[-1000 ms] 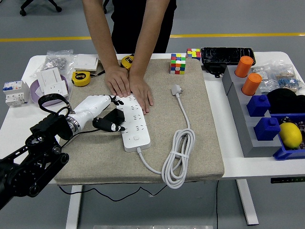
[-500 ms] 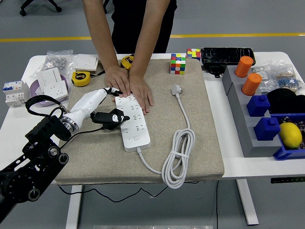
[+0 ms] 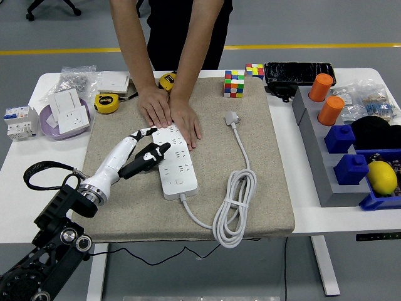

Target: Pick up the plug,place it near the board,insert it into the board,press the button

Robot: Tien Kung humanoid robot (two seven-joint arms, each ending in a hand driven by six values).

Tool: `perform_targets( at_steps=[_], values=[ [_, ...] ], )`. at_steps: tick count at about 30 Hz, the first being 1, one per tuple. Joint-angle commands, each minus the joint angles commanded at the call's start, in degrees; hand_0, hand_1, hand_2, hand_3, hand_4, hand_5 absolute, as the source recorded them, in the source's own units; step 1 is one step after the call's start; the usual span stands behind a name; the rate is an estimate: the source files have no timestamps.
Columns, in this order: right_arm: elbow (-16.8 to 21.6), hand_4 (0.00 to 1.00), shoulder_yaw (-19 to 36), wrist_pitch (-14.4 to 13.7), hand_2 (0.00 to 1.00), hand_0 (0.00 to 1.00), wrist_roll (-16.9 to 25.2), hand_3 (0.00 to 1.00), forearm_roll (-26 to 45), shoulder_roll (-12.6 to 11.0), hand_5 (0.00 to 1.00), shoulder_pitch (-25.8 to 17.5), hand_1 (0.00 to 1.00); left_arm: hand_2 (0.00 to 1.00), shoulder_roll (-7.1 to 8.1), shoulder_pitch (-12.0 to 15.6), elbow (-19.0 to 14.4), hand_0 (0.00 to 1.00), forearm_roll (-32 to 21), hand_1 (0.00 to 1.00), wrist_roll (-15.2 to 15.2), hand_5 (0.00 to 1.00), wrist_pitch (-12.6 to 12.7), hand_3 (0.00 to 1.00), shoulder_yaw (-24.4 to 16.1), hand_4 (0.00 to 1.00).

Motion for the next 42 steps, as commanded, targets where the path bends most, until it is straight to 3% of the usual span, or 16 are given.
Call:
perform_targets(
  at_steps=[12, 25, 36, 42],
  values=[
    [0.0, 0.998, 0.6, 0.0, 0.761, 0.864, -0.1, 0.791, -0.5, 0.1, 0.86, -0.1, 0.769, 0.935, -0.03, -0.1, 0.8, 0.998, 3.6, 0.979, 0.6, 0.998, -1.5, 0.901, 0.7, 0.998],
    [0.0, 0.998, 0.3, 0.0, 0.761, 0.863, 0.1, 0.791, 0.2, 0.1, 0.86, 0.0, 0.769, 0.921, -0.1, 1.0, -1.2, 0.998, 4.4, 0.97, -0.7, 0.998, -0.2, 0.893, -1.7, 0.998],
    [0.0, 0.998, 0.9, 0.0, 0.761, 0.864, -0.1, 0.791, -0.2, 0.1, 0.862, -0.1, 0.769, 0.899, 0.75, 2.5, -1.5, 0.998, 6.8, 0.957, 1.3, 0.998, -4.3, 0.884, -2.6, 0.998],
    [0.0, 0.998, 0.6, 0.0, 0.761, 0.863, 0.0, 0.791, 0.1, 0.1, 0.863, 0.0, 0.769, 0.889, 1.18, 2.0, -1.3, 0.998, 6.6, 0.95, 1.3, 0.998, -4.8, 0.882, -0.8, 0.998]
  ],
)
